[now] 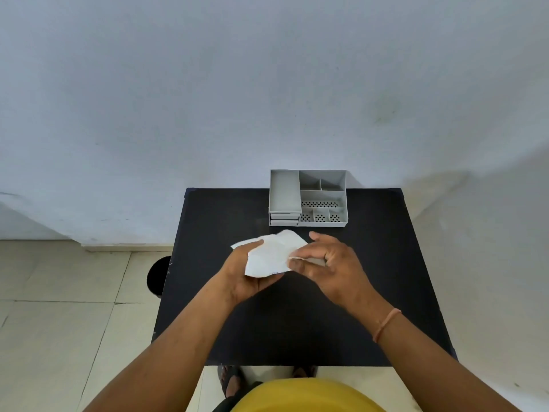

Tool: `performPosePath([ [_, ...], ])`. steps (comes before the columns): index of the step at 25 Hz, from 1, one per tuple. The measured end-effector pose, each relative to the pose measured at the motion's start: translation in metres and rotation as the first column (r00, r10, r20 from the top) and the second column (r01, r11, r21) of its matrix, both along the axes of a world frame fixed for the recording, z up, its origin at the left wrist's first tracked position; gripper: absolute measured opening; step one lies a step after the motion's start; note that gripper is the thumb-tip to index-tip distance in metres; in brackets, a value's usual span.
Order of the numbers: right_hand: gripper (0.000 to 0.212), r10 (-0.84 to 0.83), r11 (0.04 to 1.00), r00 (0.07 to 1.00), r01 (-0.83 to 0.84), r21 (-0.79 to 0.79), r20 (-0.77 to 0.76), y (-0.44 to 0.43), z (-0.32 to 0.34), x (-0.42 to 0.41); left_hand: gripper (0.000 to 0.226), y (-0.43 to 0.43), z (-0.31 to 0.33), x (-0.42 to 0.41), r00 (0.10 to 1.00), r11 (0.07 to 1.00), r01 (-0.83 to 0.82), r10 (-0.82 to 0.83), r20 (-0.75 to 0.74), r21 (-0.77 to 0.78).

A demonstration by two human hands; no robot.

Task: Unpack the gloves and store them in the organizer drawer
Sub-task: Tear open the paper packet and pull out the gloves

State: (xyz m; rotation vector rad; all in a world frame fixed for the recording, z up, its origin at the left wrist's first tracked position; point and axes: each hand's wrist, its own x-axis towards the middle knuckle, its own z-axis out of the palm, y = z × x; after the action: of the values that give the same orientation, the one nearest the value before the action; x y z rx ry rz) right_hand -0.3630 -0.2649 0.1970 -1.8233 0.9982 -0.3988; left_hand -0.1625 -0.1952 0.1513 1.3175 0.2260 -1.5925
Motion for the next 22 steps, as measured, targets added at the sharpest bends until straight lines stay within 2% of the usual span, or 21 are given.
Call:
performPosePath([
  [3,0.017,-0.166,0.981,0.966,0.14,0.136,0.199,-0.002,0.004,0.013,0.07,0.006,-0.004,0.005,1.0,0.998,0.031,-0.031,-0.003,0.061],
  [5,0.017,-0.223,0.967,0.954,0.191,0.17,0.2,-0.002,0.001,0.022,0.089,0.011,-0.001,0.007,0.997,0.992,0.071,-0.073,0.023,0.101],
  [7,0.014,-0.206,0.972,0.968,0.185,0.143,0.142,0.002,-0.005,0.025,0.089,0.013,0.008,0.009,0.959,0.972,0.167,-0.199,0.202,0.162],
  [10,0.01,-0.127,0.985,0.991,0.122,0.122,0.04,0.007,-0.011,0.019,0.075,0.01,0.022,0.016,0.784,0.944,0.275,-0.33,0.526,0.181],
  [12,0.009,-0.032,0.994,0.999,0.033,0.104,-0.016,0.009,-0.01,0.015,0.066,0.007,0.029,0.023,0.679,0.923,0.364,-0.352,0.644,0.121],
  [14,0.009,0.085,0.995,0.993,-0.08,0.052,-0.083,0.009,-0.008,0.013,0.06,0.003,0.033,0.028,0.591,0.866,0.492,-0.408,0.696,0.089],
  [16,0.009,0.155,0.988,0.976,-0.152,0.028,-0.151,0.01,-0.004,0.013,0.064,-0.002,0.033,0.028,0.506,0.771,0.627,-0.508,0.697,0.107],
  [17,0.01,0.166,0.986,0.971,-0.165,0.024,-0.173,0.011,-0.003,0.014,0.064,-0.004,0.034,0.028,0.435,0.699,0.7,-0.577,0.691,0.144],
  [20,0.012,0.203,0.974,0.955,-0.219,-0.051,-0.216,0.013,-0.006,0.013,0.049,-0.003,0.039,0.033,0.121,0.368,0.884,-0.775,0.62,0.289],
  [21,0.012,0.212,0.967,0.95,-0.238,-0.09,-0.229,0.014,-0.006,0.012,0.048,0.0,0.04,0.034,0.039,0.28,0.904,-0.806,0.59,0.322],
  [22,0.013,0.214,0.96,0.947,-0.25,-0.128,-0.24,0.015,-0.005,0.012,0.049,0.003,0.04,0.033,-0.012,0.231,0.908,-0.819,0.574,0.35],
])
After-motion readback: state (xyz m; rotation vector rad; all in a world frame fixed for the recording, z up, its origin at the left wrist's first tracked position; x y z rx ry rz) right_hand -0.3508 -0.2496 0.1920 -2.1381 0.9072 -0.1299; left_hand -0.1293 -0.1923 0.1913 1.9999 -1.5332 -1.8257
